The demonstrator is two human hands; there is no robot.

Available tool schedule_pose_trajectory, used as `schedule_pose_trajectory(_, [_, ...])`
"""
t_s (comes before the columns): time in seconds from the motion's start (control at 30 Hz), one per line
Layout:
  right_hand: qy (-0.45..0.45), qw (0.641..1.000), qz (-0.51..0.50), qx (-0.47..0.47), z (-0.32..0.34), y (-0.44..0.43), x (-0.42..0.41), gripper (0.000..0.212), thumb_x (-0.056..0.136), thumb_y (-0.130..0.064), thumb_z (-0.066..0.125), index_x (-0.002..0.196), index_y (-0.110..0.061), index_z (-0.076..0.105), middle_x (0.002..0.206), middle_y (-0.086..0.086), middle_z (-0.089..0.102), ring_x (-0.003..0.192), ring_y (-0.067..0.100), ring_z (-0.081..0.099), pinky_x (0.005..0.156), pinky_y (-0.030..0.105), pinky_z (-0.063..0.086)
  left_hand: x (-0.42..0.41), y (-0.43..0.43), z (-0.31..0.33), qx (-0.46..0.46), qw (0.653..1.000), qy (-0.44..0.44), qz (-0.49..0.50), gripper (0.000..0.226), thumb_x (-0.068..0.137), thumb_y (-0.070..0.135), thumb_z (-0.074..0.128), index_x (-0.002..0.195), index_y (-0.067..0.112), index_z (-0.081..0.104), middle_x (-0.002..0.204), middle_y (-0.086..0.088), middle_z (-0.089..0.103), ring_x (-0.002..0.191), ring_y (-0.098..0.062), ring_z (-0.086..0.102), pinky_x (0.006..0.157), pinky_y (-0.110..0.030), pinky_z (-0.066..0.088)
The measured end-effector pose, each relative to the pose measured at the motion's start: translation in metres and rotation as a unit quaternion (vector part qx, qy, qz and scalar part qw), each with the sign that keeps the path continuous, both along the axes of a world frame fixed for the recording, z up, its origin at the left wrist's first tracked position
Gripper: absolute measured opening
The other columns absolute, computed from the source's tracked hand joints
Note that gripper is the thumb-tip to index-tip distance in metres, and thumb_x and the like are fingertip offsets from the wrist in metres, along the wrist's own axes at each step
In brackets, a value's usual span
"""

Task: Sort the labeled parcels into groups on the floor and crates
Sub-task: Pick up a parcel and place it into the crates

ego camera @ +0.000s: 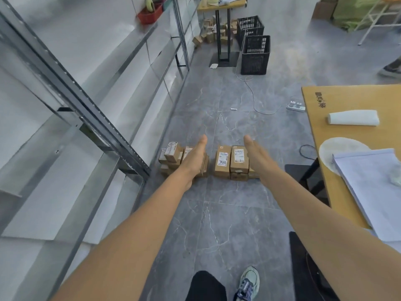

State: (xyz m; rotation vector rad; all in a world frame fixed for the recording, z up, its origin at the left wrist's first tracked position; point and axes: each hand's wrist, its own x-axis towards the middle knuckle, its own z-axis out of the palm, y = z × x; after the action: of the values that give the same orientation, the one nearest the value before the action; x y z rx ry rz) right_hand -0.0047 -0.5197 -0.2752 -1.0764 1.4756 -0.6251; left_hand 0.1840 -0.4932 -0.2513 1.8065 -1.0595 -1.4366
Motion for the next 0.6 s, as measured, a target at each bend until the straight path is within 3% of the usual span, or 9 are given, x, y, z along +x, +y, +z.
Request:
schedule_pose_trajectory(0.23, [-0.006, 0.999, -0.006, 0.035, -0.041, -0.074, 0.011, 0.077, 0.102, -0.073, 0.022, 0.164, -0.028, 0.030, 0.168, -0.002, 0.033, 0.156, 0.022, 0.027, 0.125, 0.048, 0.021, 0.011, -0.082, -0.041, 0.049, 0.999, 0.023, -0.001, 0.081, 0.098, 0.076, 0.026, 0.160, 0.024, 0.032, 0.164, 0.001, 0.037, 0.149, -0.018, 0.036, 0.121, -0.051, 0.028])
schedule_pose_trajectory(0.4, [-0.004, 0.997, -0.011, 0.072, -0.075, -0.133, 0.034, 0.079, 0.099, -0.078, 0.021, 0.165, -0.033, 0.022, 0.171, -0.006, 0.024, 0.157, 0.019, 0.023, 0.125, 0.049, 0.016, 0.033, -0.153, -0.082, 0.084, 0.996, 0.035, -0.009, 0.080, 0.100, 0.074, 0.026, 0.159, 0.021, 0.035, 0.163, 0.001, 0.038, 0.148, -0.017, 0.037, 0.118, -0.049, 0.030])
schedule_pose_trajectory(0.6, [-0.009, 0.993, -0.050, 0.104, -0.121, -0.216, 0.075, 0.065, 0.108, -0.063, 0.021, 0.163, -0.030, 0.027, 0.161, -0.010, 0.036, 0.152, 0.016, 0.031, 0.118, 0.037, 0.025, 0.072, -0.258, -0.143, 0.126, 0.991, 0.051, -0.002, 0.076, 0.101, 0.071, 0.028, 0.158, 0.021, 0.038, 0.160, 0.000, 0.042, 0.146, -0.017, 0.039, 0.117, -0.047, 0.032])
